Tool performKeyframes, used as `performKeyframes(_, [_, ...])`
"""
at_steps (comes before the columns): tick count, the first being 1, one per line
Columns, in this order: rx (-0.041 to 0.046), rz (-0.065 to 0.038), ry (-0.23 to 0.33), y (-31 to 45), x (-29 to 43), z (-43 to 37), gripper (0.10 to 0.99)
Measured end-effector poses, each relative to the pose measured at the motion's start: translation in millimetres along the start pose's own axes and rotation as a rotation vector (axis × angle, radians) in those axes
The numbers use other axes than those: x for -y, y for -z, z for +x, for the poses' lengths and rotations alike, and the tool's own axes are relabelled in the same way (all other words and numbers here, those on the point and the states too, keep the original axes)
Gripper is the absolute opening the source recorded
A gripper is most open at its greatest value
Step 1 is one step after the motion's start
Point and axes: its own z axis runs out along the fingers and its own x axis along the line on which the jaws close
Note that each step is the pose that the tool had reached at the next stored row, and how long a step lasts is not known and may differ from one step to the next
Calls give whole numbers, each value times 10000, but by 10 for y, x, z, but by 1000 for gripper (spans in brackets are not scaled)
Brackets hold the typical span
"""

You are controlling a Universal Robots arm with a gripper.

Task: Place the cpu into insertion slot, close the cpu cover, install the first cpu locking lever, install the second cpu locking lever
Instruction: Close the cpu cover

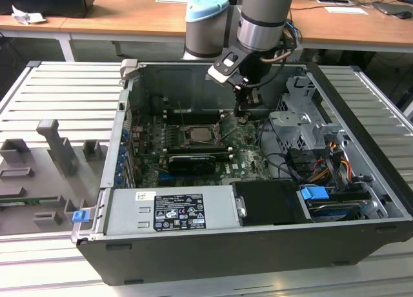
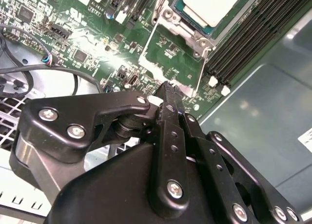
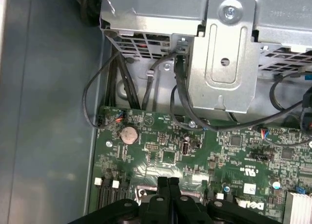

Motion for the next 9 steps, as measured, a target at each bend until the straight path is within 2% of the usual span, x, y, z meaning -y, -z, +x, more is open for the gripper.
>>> performKeyframes(4, [2,1,0,-18,-72,-9,106])
performKeyframes(9, [27,3,1,-82,-89,-15,106])
